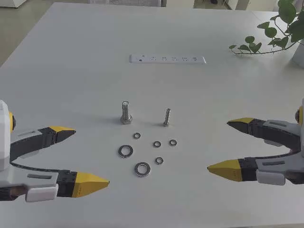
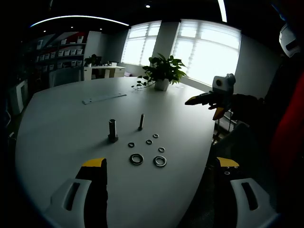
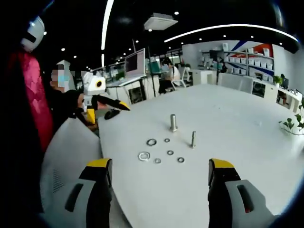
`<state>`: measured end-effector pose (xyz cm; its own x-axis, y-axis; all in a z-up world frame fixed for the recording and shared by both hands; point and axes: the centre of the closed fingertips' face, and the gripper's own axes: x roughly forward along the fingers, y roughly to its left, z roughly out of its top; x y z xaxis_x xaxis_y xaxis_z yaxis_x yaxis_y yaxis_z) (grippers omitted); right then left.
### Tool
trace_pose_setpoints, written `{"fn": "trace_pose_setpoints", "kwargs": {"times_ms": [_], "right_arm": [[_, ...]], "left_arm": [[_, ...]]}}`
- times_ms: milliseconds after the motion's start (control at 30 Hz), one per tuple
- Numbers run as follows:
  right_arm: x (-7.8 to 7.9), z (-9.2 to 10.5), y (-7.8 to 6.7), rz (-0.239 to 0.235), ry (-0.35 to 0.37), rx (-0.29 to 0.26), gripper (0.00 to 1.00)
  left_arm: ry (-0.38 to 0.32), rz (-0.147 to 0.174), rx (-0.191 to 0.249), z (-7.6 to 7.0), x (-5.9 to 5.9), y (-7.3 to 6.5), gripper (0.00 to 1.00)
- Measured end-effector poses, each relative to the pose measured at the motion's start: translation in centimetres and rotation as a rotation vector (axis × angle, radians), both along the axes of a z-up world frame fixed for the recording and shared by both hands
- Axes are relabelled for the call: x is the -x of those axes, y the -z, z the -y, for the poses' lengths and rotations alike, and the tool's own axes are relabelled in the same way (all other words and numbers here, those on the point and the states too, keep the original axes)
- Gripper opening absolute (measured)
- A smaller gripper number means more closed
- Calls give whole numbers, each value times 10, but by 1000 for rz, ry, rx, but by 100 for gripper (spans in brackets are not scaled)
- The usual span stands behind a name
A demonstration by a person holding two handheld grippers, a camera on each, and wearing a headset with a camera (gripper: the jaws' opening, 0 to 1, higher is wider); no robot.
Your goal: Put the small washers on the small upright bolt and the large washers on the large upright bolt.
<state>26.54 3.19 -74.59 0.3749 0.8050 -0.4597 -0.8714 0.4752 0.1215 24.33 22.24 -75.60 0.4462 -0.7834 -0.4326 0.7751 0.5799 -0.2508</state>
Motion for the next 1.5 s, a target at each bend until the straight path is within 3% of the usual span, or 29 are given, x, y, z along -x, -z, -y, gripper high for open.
{"fn": "trace_pose_setpoints", "kwargs": {"times_ms": [400,1500], "right_arm": [[-3,1,-3,13,-19,29,80],[-1,5,-2,8,-7,26,80]], "left_arm": [[1,1,1,-1,1,1,93],[-1,8,-1,-2,-1,-3,93]]}}
